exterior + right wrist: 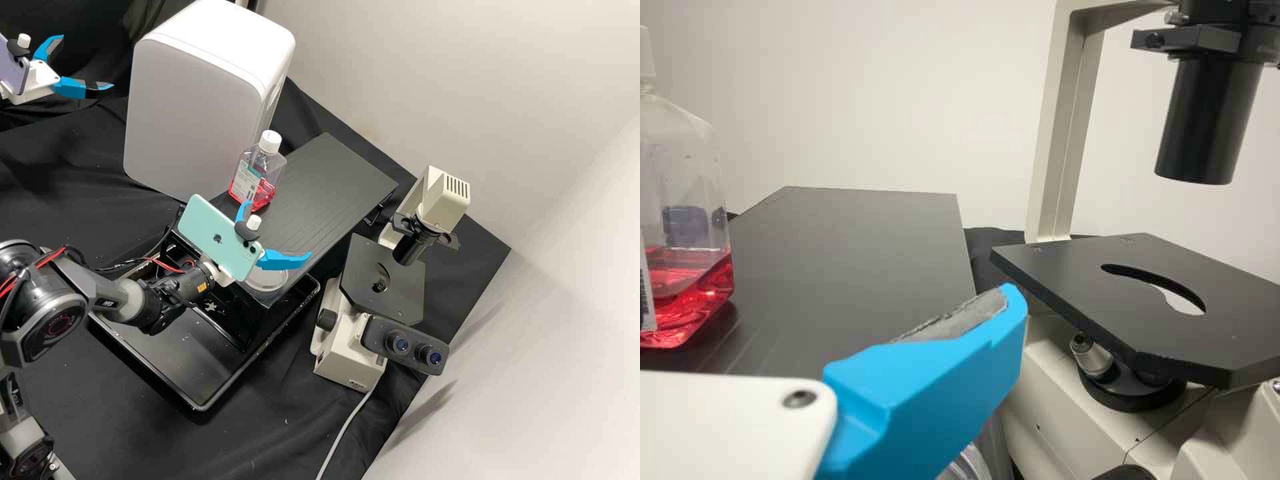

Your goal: Place the lid on the petri dish

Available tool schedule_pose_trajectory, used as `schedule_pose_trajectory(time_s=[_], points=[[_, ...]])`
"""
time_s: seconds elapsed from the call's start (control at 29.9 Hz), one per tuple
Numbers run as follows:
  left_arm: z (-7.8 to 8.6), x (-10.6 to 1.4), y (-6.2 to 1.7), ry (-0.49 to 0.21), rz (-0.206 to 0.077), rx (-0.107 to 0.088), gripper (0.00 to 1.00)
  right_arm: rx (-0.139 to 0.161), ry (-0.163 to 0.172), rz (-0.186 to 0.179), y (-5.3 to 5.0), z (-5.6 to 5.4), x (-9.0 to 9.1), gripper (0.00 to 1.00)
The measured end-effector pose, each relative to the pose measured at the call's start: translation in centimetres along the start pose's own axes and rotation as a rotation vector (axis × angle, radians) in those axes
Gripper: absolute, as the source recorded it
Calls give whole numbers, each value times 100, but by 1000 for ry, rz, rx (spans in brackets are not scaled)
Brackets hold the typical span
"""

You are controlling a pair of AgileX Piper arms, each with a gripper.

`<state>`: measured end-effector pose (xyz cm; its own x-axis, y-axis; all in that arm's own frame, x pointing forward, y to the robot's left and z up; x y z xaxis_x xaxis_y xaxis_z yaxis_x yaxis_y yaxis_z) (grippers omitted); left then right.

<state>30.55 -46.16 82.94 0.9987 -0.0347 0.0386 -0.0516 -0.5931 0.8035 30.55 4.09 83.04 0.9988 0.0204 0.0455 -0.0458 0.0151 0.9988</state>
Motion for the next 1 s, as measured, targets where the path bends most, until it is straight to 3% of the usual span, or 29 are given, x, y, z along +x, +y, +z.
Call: schedule_pose_trajectory(time_s=[0.5, 0.6, 0.8, 1.0], points=[[17, 0, -3, -6, -1, 0, 100, 0, 0, 0, 0, 0, 0, 100], [58, -5, -12, -12, -2, -8, 100, 0, 0, 0, 0, 0, 0, 100], [266, -82, -102, -61, -22, -50, 100, 0, 0, 0, 0, 0, 0, 100], [576, -236, -221, -164, -56, -84, 100, 0, 0, 0, 0, 0, 0, 100]])
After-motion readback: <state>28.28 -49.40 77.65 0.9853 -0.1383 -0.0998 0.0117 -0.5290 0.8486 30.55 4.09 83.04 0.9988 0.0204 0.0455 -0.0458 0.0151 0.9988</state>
